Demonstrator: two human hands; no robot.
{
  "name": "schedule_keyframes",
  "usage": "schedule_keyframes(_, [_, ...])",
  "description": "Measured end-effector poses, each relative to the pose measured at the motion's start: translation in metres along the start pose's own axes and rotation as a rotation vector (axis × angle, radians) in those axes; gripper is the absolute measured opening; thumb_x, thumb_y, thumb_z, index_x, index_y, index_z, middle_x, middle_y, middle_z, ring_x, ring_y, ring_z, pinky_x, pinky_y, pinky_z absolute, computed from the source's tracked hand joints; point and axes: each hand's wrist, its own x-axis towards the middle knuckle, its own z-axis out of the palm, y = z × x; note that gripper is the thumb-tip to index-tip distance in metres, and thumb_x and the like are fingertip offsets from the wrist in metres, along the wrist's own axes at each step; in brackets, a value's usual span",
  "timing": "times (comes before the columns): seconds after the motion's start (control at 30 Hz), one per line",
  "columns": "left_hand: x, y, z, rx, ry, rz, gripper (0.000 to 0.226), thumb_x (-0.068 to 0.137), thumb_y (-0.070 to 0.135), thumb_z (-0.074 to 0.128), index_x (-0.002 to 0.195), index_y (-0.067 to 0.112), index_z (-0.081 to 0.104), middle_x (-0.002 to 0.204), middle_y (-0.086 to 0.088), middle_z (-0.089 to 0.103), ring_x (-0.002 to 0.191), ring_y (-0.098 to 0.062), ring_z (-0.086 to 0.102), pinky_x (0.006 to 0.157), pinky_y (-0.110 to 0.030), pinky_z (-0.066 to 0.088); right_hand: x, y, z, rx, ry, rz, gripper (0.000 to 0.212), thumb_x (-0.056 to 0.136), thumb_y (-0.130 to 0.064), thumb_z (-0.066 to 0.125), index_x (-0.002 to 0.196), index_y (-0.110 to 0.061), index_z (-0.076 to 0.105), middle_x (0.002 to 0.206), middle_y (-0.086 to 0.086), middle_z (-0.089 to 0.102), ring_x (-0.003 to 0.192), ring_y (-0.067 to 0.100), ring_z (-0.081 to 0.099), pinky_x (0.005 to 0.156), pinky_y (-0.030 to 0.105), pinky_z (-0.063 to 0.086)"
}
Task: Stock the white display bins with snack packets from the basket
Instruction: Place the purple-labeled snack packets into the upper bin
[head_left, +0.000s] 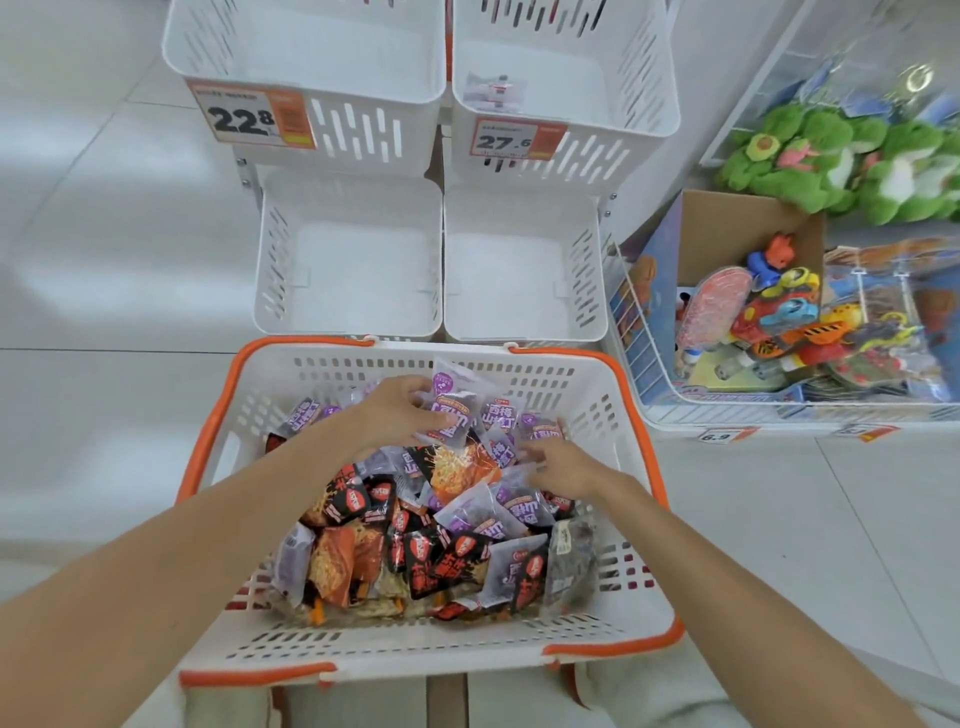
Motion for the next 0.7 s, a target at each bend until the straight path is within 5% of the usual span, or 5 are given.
schedule_keyframes(0.2, [0.003, -0.003, -0.001, -0.102, 0.015, 0.007, 0.052, 0.08, 0.019, 0.079, 0.126, 0.018, 0.056, 0.127, -0.009, 0.06, 0.107, -0.025, 0.065, 0.09, -0.042, 0.056, -0.012, -0.016, -0.032, 0.31, 0.159, -0.085, 0.013, 0.086, -0.003, 0.067, 0.092, -0.013, 0.072, 0.092, 0.001, 0.067, 0.088, 0.018, 0.061, 0.071, 0.022, 0.046])
schedule_keyframes(0.43, [-0.003, 0.016, -0.001, -0.478, 0.075, -0.005, 0.036, 0.09, 0.008, 0.065, 0.121, 0.014, 0.047, 0.128, -0.017, 0.058, 0.109, -0.028, 0.064, 0.085, -0.045, 0.057, -0.028, -0.072, -0.085, 0.984, 0.35, -0.223, 0.023, 0.089, 0.001, 0.064, 0.101, -0.015, 0.053, 0.099, 0.005, 0.055, 0.083, 0.017, 0.061, 0.08, 0.032, 0.055])
schedule_keyframes(0.57, [-0.009, 0.027, -0.005, -0.738, -0.012, -0.001, 0.052, 0.087, 0.003, 0.068, 0.13, 0.014, 0.041, 0.131, -0.012, 0.056, 0.116, -0.03, 0.061, 0.086, -0.044, 0.057, -0.029, -0.096, -0.076, 1.037, 0.334, -0.256, 0.054, 0.089, 0.01, 0.057, 0.131, -0.024, 0.047, 0.093, 0.009, 0.05, 0.085, 0.021, 0.06, 0.08, 0.032, 0.054])
schedule_keyframes(0.7, [-0.013, 0.033, -0.018, -0.771, -0.042, 0.038, 0.074, 0.073, 0.02, 0.078, 0.138, 0.012, 0.044, 0.133, -0.012, 0.059, 0.108, -0.024, 0.066, 0.095, -0.041, 0.052, -0.033, -0.113, -0.078, 1.513, 0.305, -0.308, 0.047, 0.09, 0.014, 0.051, 0.121, -0.021, 0.052, 0.091, 0.013, 0.06, 0.074, 0.018, 0.07, 0.082, 0.034, 0.059])
